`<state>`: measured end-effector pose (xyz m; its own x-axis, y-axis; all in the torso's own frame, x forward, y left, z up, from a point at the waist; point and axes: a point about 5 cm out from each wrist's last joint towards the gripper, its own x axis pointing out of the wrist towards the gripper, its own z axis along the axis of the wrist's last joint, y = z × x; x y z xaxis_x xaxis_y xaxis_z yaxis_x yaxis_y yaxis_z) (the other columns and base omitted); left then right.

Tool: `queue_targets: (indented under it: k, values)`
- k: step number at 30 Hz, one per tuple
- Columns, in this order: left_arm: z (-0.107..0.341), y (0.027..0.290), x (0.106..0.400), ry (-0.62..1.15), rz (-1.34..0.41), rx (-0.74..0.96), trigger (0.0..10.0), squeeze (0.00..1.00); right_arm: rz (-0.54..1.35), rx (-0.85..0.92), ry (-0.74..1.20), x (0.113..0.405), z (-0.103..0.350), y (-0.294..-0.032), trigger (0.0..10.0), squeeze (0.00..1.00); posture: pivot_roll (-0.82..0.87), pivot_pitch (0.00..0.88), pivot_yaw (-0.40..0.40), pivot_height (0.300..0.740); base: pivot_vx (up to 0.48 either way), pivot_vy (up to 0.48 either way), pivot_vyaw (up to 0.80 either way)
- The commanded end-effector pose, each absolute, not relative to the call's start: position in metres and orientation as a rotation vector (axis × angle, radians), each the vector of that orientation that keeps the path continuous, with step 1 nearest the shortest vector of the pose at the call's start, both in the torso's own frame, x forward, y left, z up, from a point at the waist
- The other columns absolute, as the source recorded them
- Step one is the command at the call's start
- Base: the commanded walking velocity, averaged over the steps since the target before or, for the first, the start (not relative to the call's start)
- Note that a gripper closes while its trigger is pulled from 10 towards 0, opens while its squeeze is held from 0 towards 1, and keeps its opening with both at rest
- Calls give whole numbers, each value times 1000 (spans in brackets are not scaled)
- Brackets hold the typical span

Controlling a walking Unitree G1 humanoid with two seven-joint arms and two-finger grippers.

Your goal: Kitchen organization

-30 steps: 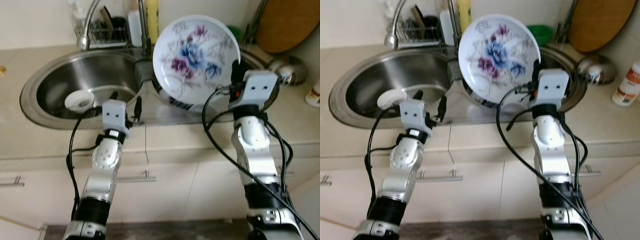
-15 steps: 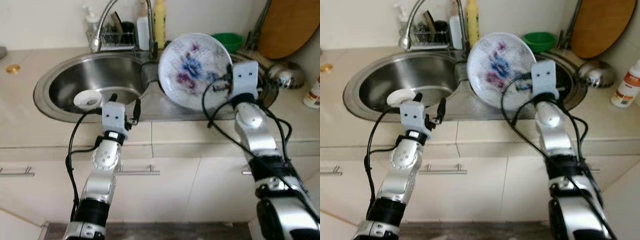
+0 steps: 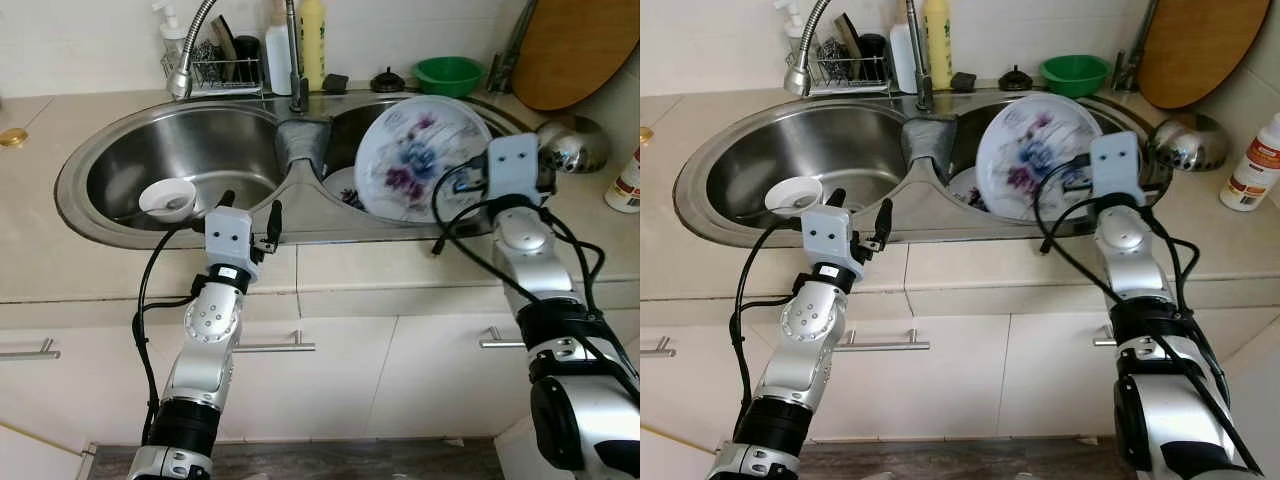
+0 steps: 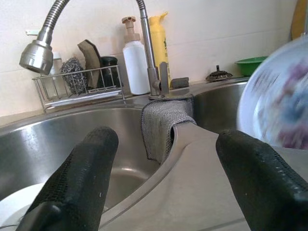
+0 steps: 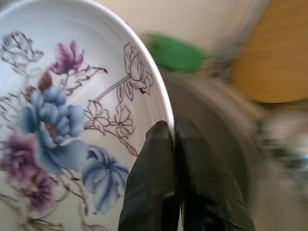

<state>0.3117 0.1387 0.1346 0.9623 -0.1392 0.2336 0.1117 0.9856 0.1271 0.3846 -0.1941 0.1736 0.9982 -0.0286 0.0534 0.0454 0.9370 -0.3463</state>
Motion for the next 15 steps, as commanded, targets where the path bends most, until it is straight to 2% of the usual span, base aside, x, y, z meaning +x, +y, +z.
queue_targets:
  k: [1,3,4,15]
  values:
    - [134,135,312,-245,-136,119,10000,0,31,-391,-24,385,168,-181,10000,0,-71,6,19,740,0,0,0]
    - [134,135,312,-244,-135,118,10000,0,62,-382,-24,385,166,-176,10000,0,-70,3,19,740,0,0,0]
    - [134,135,312,-244,-135,118,10000,0,75,-364,-31,385,166,-174,10000,1000,-68,3,18,740,0,0,0]
    - [132,134,311,-236,-140,117,10000,0,79,-281,-81,382,171,-175,10000,1000,-71,0,15,740,0,0,0]
